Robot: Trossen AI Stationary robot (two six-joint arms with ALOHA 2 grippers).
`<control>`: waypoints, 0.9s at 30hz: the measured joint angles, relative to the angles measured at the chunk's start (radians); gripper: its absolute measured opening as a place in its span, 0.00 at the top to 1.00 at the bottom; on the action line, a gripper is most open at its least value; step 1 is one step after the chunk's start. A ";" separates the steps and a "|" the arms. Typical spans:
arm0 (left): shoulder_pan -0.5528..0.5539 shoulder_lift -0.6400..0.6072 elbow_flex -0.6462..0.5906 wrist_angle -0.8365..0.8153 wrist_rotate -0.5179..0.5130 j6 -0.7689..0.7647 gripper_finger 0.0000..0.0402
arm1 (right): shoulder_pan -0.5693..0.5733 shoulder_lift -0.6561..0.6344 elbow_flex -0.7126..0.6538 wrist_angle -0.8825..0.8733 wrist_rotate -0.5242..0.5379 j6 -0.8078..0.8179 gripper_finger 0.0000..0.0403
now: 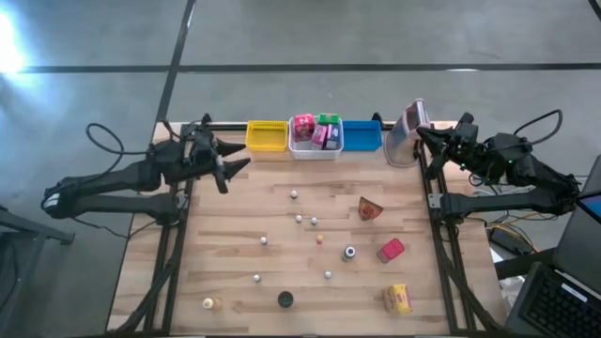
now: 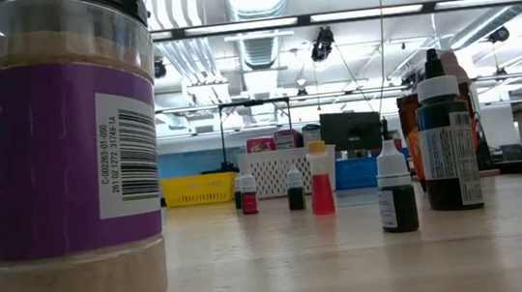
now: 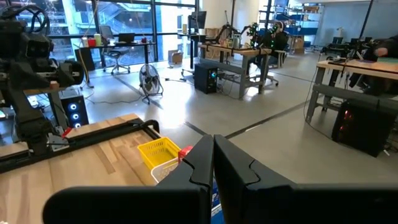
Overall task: Pick & Place Kitchen Items
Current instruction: Put the yellow cereal box into the white basket
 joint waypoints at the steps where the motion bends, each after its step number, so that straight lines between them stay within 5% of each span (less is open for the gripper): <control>1: 0.000 0.010 0.000 0.000 -0.018 0.025 0.40 | 0.000 0.000 0.000 0.000 0.000 0.000 0.98; 27: 0.000 0.264 0.223 -0.003 -0.072 0.062 0.40 | 0.000 0.000 0.000 0.000 0.000 0.000 0.98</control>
